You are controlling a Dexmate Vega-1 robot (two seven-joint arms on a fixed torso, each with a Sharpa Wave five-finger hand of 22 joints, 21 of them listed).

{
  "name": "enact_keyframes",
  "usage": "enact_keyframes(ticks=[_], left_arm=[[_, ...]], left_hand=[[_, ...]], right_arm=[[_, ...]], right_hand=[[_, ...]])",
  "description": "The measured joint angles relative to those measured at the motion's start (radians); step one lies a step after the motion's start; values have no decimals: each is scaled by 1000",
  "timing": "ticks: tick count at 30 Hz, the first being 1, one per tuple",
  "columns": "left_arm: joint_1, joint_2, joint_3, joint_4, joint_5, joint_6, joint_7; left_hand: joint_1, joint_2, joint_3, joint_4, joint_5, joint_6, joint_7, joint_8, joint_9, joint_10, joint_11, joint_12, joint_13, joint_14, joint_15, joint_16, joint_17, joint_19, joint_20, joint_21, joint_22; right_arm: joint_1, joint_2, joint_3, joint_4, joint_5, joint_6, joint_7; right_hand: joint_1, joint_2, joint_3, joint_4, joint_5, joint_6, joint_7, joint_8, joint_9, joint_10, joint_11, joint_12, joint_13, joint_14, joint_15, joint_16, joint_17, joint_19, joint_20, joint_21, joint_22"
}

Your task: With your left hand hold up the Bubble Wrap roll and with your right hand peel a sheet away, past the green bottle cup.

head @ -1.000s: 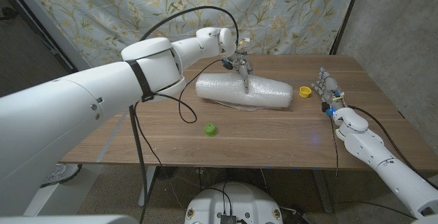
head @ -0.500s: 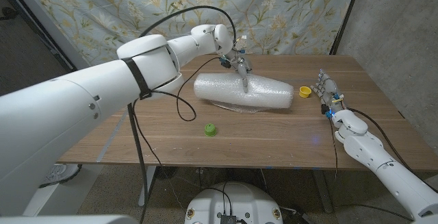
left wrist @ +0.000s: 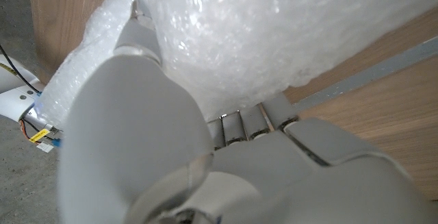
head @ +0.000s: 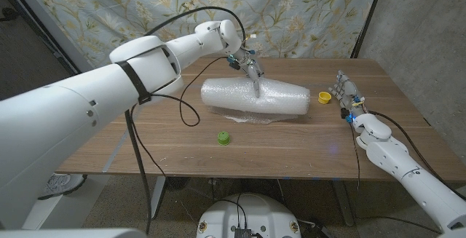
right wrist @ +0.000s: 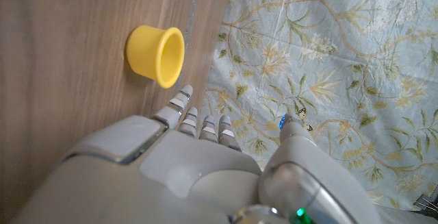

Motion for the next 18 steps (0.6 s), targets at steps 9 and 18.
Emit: enact_keyframes(ticks=[9,18], left_arm=[[30,79,-31,-149,-1,114,-41],[51,136,-52,-251,-1,187,-55]], left_hand=[[-8,8,-4,4,0,-1,1,-1,2,0,0,0,10,0,0,-11,6,0,0,5,0],[-18,18,-7,7,-1,-1,1,-2,9,0,0,3,24,9,1,-20,5,2,-9,9,0]], right_arm=[[10,-4,-10,-8,-8,-9,10],[25,-8,-22,-13,-16,-23,23]], right_hand=[[0,0,0,0,0,0,0,0,0,0,0,0,0,0,0,0,0,0,0,0,0],[0,0,3,-3,0,0,0,0,0,0,0,0,0,0,0,0,0,0,0,0,0]])
